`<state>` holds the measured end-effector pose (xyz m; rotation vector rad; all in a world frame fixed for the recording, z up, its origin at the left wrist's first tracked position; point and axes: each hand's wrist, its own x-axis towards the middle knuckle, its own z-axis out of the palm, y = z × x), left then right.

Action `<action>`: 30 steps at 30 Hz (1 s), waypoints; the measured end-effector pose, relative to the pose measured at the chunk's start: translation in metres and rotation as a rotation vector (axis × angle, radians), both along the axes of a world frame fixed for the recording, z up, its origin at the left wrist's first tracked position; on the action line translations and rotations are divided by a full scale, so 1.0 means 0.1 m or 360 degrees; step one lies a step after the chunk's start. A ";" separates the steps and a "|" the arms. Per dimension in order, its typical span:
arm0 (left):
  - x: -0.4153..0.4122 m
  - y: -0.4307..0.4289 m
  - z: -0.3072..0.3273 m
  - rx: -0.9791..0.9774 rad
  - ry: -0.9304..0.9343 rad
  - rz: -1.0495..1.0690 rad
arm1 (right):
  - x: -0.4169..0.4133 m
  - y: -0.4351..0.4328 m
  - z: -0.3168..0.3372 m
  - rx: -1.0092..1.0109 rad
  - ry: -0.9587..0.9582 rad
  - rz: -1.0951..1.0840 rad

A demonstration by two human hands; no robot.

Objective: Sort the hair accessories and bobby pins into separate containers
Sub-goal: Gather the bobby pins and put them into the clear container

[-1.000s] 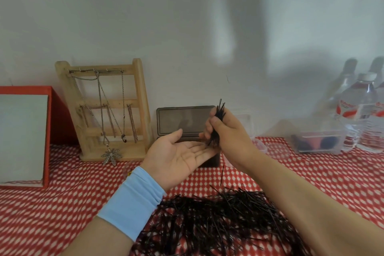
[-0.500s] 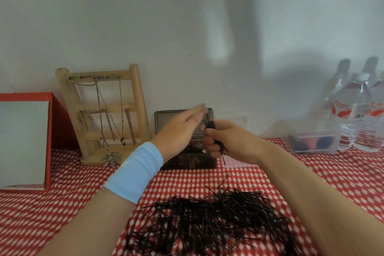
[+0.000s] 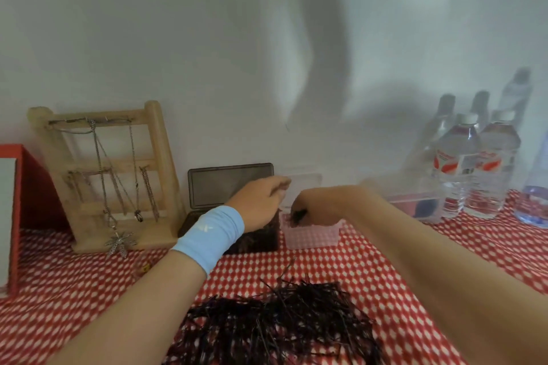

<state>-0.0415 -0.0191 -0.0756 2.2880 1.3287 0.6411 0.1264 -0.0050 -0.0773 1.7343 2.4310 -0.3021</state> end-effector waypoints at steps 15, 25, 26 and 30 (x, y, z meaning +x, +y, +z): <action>0.21 0.04 -0.30 0.0295 0.1011 -0.0292 | 0.29 -0.10 -0.02 -0.0013 0.0086 0.0023; 0.30 0.02 -0.36 0.0315 0.1038 -0.0346 | 0.40 -0.14 0.04 0.0129 0.0327 -0.0058; 0.31 0.01 -0.36 0.0260 0.1002 -0.0352 | 0.40 -0.17 0.04 0.0107 0.0315 -0.0057; 0.31 0.02 -0.35 0.0097 0.0843 -0.0303 | 0.37 -0.26 0.04 0.0034 0.0417 -0.0048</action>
